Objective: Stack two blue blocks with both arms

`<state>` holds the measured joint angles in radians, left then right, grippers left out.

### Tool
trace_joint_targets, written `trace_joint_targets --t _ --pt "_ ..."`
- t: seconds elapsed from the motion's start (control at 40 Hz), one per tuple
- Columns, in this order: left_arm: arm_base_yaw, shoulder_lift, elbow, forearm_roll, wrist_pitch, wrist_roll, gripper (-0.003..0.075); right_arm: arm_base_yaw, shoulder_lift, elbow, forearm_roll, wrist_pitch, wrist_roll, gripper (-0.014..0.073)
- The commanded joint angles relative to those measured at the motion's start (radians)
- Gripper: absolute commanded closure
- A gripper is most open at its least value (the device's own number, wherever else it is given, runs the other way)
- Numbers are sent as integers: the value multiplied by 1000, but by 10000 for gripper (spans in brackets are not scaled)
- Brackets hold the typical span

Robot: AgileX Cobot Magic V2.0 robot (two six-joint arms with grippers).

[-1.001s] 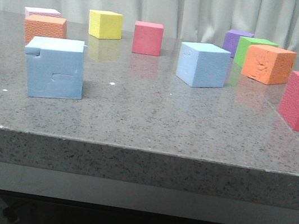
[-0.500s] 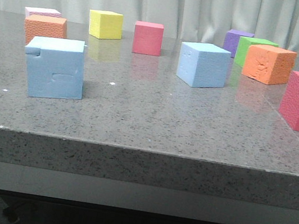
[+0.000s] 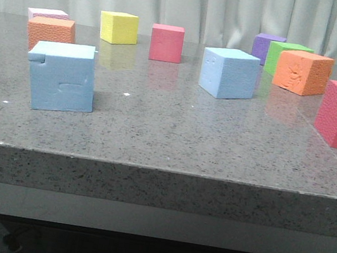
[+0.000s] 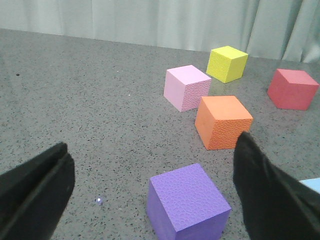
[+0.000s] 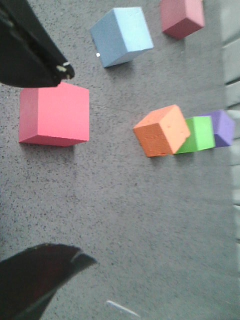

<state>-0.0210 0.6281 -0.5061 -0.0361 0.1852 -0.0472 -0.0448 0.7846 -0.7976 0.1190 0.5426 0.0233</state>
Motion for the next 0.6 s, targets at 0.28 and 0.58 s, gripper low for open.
trace_joint_targets --t 0.28,0.58 --pt "1 4 -38 0 -84 -5 92 42 461 -426 6 131 -47 -47" --pt "1 4 -38 0 -84 -5 92 211 757 -743 6 262 -75 -47"
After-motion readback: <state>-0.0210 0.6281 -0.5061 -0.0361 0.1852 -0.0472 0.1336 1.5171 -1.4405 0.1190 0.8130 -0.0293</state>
